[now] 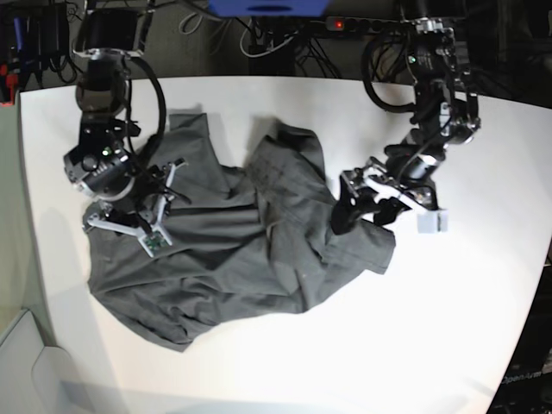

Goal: Layout the t-shirt on the table in an organized manner, then fold the t-shirt properly
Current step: 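Lower the left gripper and grasp the bunched shirt fabric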

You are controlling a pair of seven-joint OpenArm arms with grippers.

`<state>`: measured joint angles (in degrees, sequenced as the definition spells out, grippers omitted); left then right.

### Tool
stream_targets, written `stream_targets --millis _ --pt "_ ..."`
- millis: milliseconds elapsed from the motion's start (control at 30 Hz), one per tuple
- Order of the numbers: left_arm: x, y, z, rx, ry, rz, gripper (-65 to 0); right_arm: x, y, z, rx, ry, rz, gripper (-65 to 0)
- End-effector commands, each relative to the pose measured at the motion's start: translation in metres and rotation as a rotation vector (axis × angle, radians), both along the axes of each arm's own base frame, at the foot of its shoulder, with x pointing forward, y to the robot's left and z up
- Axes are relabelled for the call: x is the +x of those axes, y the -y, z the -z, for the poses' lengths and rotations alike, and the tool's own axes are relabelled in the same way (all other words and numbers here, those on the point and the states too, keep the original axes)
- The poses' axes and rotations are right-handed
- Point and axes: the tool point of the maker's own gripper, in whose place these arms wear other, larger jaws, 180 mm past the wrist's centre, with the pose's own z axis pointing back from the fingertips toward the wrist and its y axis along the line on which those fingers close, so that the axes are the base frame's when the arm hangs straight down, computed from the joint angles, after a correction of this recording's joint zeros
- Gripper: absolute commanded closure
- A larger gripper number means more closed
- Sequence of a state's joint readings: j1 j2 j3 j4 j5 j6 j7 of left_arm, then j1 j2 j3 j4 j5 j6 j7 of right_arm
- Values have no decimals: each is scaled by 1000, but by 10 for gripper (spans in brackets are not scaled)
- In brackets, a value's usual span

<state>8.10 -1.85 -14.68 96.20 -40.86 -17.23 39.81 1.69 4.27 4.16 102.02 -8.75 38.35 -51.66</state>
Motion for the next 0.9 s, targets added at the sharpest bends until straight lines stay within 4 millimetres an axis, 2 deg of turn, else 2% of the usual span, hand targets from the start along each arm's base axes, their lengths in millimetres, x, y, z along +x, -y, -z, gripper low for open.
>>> stream_targets --millis 0,67,267,600,667,767,867 --pt "5 7 -8 -32 33 9 -578 4 0 -10 1 39 -11 -207" --pt "5 14 4 -45 -1 25 -590 2 1 -8 0 32 -11 -207" --pt "14 43 12 -82 -26 83 -599 1 1 -7 -2 29 -11 -207" --pt "21 58 26 -130 -67 91 -582 1 11 -8 -31 28 -12 -207" --pt "22 58 21 -131 -53 93 -520 2 12 -8 -32 29 -12 -207" --pt "24 57 13 -129 -30 94 -333 3 12 -9 -32 32 -11 -207" --pt "26 54 3 -121 -1 90 -117 3 12 -10 -32 35 -12 -207"
